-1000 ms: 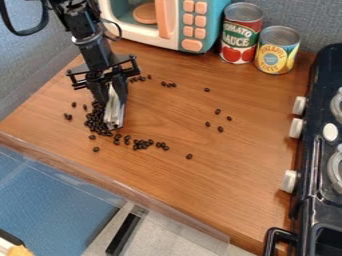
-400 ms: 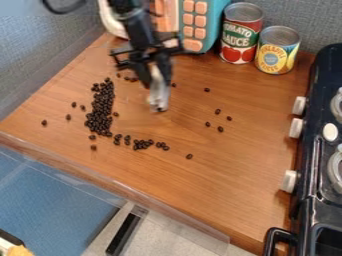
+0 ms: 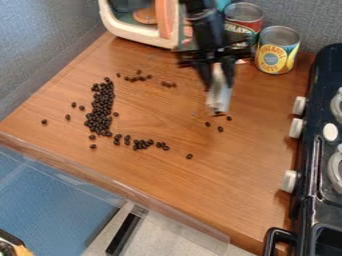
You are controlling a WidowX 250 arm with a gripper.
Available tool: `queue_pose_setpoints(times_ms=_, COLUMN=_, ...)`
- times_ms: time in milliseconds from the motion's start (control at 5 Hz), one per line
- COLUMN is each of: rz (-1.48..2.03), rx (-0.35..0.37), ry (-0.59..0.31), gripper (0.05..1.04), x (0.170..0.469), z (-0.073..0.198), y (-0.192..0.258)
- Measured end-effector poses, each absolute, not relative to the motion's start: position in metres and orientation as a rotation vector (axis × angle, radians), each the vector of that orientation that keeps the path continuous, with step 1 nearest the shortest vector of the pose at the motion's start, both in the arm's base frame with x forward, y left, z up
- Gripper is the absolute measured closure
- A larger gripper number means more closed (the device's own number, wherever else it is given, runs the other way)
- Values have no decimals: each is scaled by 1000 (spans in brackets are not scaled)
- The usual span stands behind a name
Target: Sweep into pile
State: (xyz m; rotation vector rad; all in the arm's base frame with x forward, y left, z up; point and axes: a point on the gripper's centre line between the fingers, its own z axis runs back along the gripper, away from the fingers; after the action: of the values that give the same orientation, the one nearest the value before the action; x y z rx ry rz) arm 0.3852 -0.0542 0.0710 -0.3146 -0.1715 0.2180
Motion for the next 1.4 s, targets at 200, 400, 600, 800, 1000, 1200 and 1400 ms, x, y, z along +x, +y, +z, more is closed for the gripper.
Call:
queue_pose_setpoints(times_ms=200, rz=239, rx=-299, ry=-161, gripper=713, x=397, z=56, y=-74)
queue_pose_setpoints(times_ms=400, rz=274, rx=-270, ry=-163, gripper=713, x=409, z=38, y=-83)
queue_pose_setpoints(times_ms=600, rz=306, rx=-241, ry=-170, gripper=713, x=415, z=24, y=-78)
queue_pose_setpoints(times_ms=800, rz=331, rx=-228, ry=-192, gripper=713, x=414, z=20, y=-70)
queue_pose_setpoints(times_ms=1000, rz=364, rx=-221, ry=-208, gripper=713, x=409, z=17, y=-55)
queue_pose_setpoints(times_ms=1200, rz=415, rx=-217, ry=-209, gripper=713, x=398, z=16, y=-26)
queue_pose_setpoints(times_ms=1400, rz=464, rx=-203, ry=-217, gripper=713, x=391, z=19, y=11)
